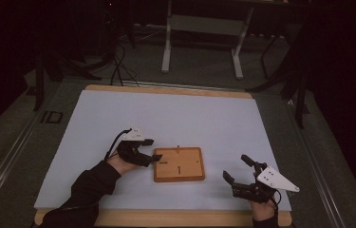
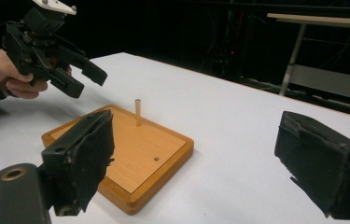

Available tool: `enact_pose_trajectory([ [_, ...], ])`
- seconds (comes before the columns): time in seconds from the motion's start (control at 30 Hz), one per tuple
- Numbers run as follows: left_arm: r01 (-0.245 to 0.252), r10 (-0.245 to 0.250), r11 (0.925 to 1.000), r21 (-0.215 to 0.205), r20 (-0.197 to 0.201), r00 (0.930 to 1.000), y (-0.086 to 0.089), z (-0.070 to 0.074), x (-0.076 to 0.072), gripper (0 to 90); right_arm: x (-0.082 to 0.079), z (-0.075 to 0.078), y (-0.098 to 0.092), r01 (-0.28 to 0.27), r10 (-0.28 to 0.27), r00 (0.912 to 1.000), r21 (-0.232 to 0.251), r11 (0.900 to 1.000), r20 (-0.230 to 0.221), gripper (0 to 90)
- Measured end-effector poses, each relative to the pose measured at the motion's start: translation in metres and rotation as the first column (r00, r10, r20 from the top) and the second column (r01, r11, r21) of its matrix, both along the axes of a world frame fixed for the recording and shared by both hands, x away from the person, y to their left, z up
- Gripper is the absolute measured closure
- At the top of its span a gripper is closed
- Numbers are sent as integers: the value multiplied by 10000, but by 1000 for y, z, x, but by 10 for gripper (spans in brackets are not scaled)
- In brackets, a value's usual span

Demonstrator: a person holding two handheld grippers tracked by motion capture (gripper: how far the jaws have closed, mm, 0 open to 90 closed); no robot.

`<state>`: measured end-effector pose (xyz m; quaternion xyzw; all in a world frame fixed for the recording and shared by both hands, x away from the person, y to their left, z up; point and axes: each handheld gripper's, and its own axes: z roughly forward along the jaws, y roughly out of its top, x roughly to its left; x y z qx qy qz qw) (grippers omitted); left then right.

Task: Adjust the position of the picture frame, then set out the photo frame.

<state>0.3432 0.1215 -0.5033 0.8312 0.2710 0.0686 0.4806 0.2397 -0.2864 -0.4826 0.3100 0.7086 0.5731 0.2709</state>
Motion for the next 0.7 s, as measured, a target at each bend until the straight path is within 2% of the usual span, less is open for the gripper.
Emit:
enact_pose_trajectory([
  [0.07, 56, -57, 9999, 150, 79, 10000, -7, 0, -5, 265, 0, 0, 0, 0, 0, 10000, -15, 10000, 3, 115],
  [0.13, 174, -175, 9998, 84, 74, 9998, -13, 0, -8, 265, 1, 0, 0, -28, 28, 10000, -13, 10000, -35, 115],
  [0.2, 316, -316, 9995, -58, 46, 9995, -19, -1, -9, 265, 1, -1, 1, -82, 82, 10000, -48, 10000, -23, 115],
  [0.4, 490, -490, 9988, 55, 25, 9988, -33, 0, -7, 281, 1, 0, 2, -138, 138, 9999, -29, 9999, -14, 116],
  [0.53, 420, -432, 9980, 481, 238, 9988, -44, 2, -6, 339, 1, 0, 2, -202, 202, 9998, -12, 9998, -31, 116],
  [0.63, 189, -200, 9973, 708, 162, 9997, -50, 2, -1, 373, 1, 0, 3, -263, 263, 9997, 33, 9996, -21, 116],
  [0.7, 119, -137, 9972, 736, 243, 9996, -53, 1, 2, 388, 0, 0, 3, -279, 279, 9996, -12, 9996, 12, 116],
])
